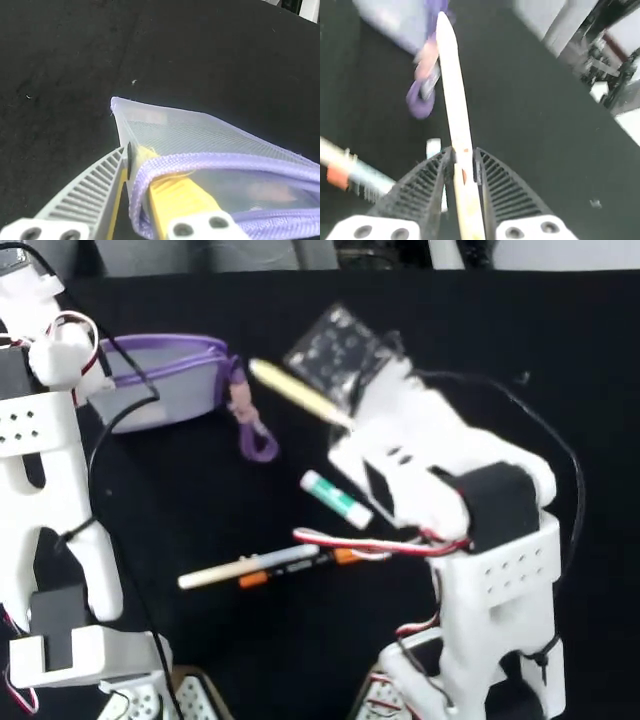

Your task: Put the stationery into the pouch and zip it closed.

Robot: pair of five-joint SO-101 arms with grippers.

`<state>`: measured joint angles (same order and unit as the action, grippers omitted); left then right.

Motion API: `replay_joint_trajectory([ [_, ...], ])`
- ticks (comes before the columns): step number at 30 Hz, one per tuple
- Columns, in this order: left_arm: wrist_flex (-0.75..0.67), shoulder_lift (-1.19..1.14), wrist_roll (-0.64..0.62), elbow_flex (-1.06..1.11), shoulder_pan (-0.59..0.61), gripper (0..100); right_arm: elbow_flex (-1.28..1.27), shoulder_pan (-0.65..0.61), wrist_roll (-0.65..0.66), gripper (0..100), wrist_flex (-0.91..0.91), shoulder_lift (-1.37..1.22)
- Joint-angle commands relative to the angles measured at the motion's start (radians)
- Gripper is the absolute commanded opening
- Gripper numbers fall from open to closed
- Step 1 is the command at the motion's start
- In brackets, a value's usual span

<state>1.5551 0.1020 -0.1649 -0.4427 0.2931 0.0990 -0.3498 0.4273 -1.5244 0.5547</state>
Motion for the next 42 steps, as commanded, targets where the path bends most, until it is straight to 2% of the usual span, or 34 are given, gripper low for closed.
replay_joint_trajectory([
  [1, 0.0, 0.02, -0.012, -0.033, -0.042, 3, -0.036, -0.015, -0.109, 1.1, 0.175, 0.038],
  [11, 0.158, 0.011, -0.012, -0.208, -0.17, 3, -0.166, -0.015, -0.339, 1.1, 0.589, 0.038],
  [19, 0.166, 0.009, -0.044, -0.22, -0.209, 3, -0.165, -0.015, -0.531, 1.1, 0.709, 0.038],
  [24, 0.166, 0.006, -0.043, -0.216, -0.209, 3, -0.171, -0.015, -0.597, 1.1, 0.723, 0.058],
  [29, 0.164, -0.041, -0.04, -0.199, -0.174, 3, -0.286, -0.015, -0.577, 1.1, 0.723, 0.189],
  [35, 0.133, -0.127, -0.04, -0.209, -0.068, 3, -0.501, -0.008, -0.423, 2.0, 0.707, 0.371],
  [39, 0.106, -0.166, -0.038, -0.208, -0.013, 3, -0.631, -0.006, -0.344, 13.9, 0.64, 0.412],
  [42, 0.087, -0.189, -0.038, -0.208, 0.025, 3, -0.705, 0.074, -0.284, 21.1, 0.638, 0.381],
])
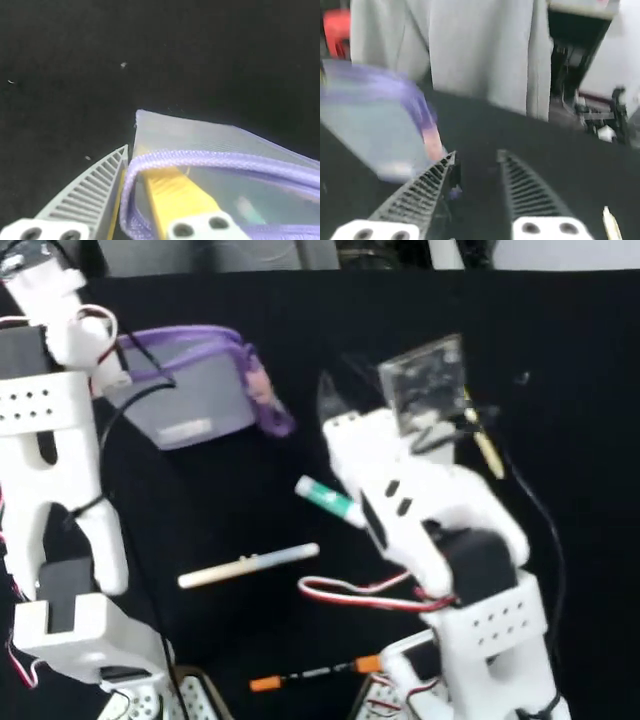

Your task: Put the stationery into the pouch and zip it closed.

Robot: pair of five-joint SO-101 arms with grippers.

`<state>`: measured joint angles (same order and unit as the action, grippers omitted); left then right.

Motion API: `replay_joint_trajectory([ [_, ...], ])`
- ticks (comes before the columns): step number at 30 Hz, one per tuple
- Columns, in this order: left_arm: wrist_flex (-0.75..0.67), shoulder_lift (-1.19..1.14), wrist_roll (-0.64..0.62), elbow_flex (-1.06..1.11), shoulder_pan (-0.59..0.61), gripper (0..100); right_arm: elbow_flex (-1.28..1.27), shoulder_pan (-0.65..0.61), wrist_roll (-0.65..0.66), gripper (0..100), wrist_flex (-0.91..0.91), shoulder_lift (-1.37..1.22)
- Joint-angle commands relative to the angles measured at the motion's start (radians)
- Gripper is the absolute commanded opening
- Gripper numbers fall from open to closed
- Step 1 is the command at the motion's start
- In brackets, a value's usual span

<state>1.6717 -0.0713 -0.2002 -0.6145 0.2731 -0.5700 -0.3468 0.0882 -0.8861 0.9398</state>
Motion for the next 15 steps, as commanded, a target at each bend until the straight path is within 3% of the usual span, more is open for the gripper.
replay_joint_trajectory([
  [1, -0.029, -0.021, -0.003, -0.036, 0.054, 3, -0.051, 0.117, 0.071, 21.6, 0.017, -0.028],
  [8, -0.029, -0.052, -0.003, -0.036, 0.058, 3, -0.022, 0.428, 0.106, 21.0, 0.181, -0.375],
  [15, -0.029, -0.052, -0.003, -0.031, 0.056, 3, 0.32, 0.514, 0.281, 20.9, 0.181, -0.938],
])
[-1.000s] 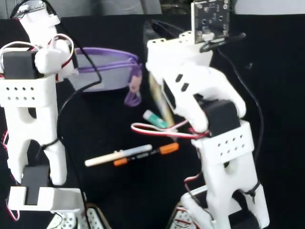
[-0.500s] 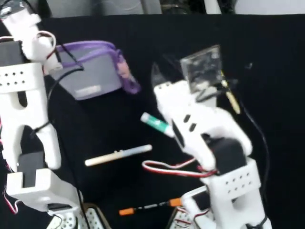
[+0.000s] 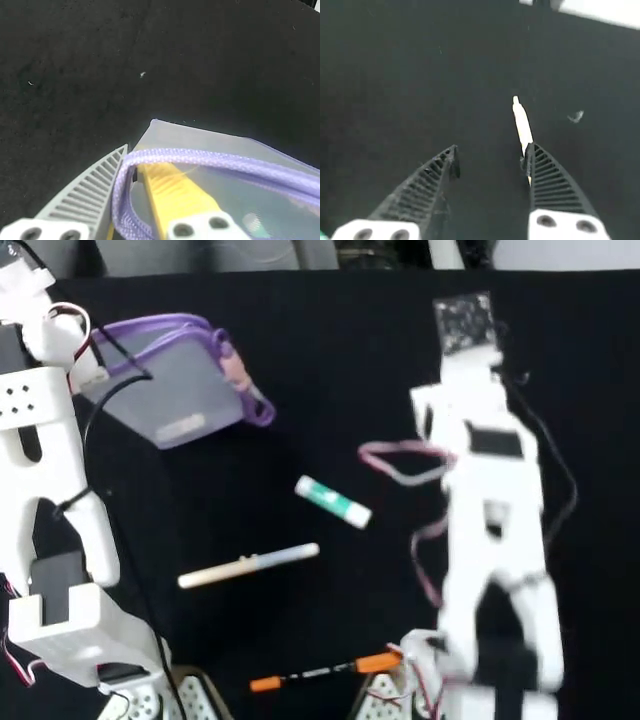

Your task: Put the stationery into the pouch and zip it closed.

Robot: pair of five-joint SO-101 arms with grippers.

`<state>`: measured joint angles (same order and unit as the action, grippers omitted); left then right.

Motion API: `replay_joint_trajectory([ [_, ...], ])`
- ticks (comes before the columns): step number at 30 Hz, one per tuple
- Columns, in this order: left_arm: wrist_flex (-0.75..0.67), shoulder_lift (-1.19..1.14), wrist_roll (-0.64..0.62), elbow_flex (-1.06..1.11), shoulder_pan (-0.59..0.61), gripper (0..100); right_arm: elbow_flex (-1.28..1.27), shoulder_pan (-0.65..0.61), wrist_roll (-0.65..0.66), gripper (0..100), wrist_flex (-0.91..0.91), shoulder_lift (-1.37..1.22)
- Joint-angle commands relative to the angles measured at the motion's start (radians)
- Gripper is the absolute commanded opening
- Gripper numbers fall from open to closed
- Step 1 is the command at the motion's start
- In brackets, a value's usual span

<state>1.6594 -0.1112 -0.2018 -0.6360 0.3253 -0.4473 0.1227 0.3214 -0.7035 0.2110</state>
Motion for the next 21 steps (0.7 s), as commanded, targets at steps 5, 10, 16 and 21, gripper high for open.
replay_joint_trajectory([
  [5, -0.017, -0.012, -0.002, -0.007, 0.008, 3, 0.565, 0.118, 0.092, 20.9, -0.126, -0.575],
  [10, -0.017, -0.012, -0.002, -0.005, 0.004, 3, 0.915, 0.169, 0.141, 20.9, -0.261, -0.865],
  [16, -0.017, -0.012, -0.002, -0.005, 0.002, 3, 1.299, 0.17, 0.175, 20.9, -0.425, -1.147],
  [21, -0.017, -0.014, -0.002, -0.004, 0.002, 3, 1.609, 0.169, 0.175, 20.7, -0.537, -1.359],
])
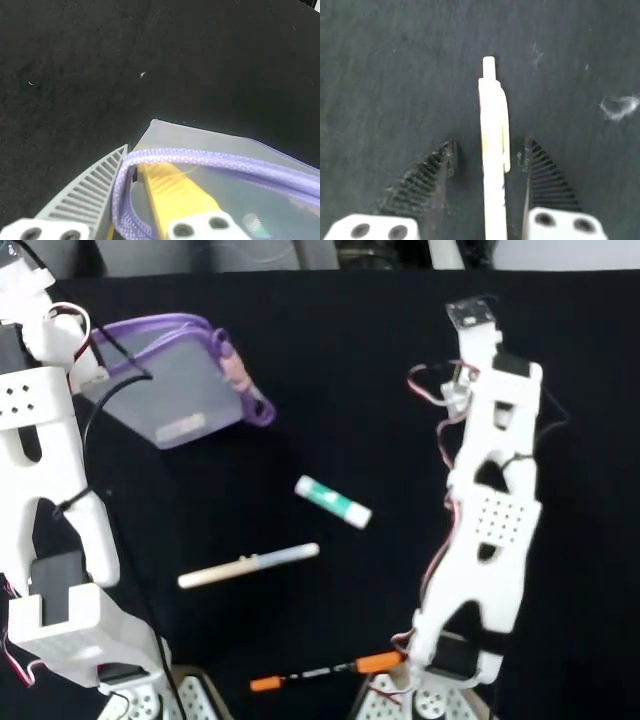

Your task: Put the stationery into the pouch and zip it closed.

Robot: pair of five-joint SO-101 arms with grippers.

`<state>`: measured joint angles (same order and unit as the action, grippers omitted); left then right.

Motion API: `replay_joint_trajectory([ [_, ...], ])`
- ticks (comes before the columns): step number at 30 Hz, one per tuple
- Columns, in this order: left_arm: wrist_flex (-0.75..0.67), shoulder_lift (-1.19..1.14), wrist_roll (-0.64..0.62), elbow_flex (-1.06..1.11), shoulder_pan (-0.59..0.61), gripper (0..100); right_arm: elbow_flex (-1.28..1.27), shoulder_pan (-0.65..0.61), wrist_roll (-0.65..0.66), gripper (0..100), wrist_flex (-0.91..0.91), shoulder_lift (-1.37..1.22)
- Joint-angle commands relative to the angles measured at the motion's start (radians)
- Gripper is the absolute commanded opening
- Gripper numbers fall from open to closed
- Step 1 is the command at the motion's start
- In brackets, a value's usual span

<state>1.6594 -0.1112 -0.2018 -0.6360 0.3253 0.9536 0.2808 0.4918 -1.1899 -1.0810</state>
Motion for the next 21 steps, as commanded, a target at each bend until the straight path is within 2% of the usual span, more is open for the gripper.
replay_joint_trajectory([
  [1, -0.015, -0.014, -0.002, -0.004, 0.002, 3, 0.268, 0.011, 0.006, 19.5, -0.071, -0.105],
  [7, -0.061, -0.012, -0.002, 0.061, 0.002, 3, 0.545, 0.012, 0.118, 0.9, -0.196, -0.295],
  [14, -0.077, -0.012, -0.003, 0.073, 0.002, 3, 0.728, 0.012, 0.16, 1.1, -0.321, -0.343],
  [18, -0.075, -0.003, -0.005, 0.073, -0.004, 3, 0.717, 0.005, 0.157, 1.1, -0.331, -0.24],
  [21, -0.072, -0.002, -0.005, 0.071, -0.031, 3, 0.717, 0.005, 0.087, 1.1, -0.328, -0.134],
])
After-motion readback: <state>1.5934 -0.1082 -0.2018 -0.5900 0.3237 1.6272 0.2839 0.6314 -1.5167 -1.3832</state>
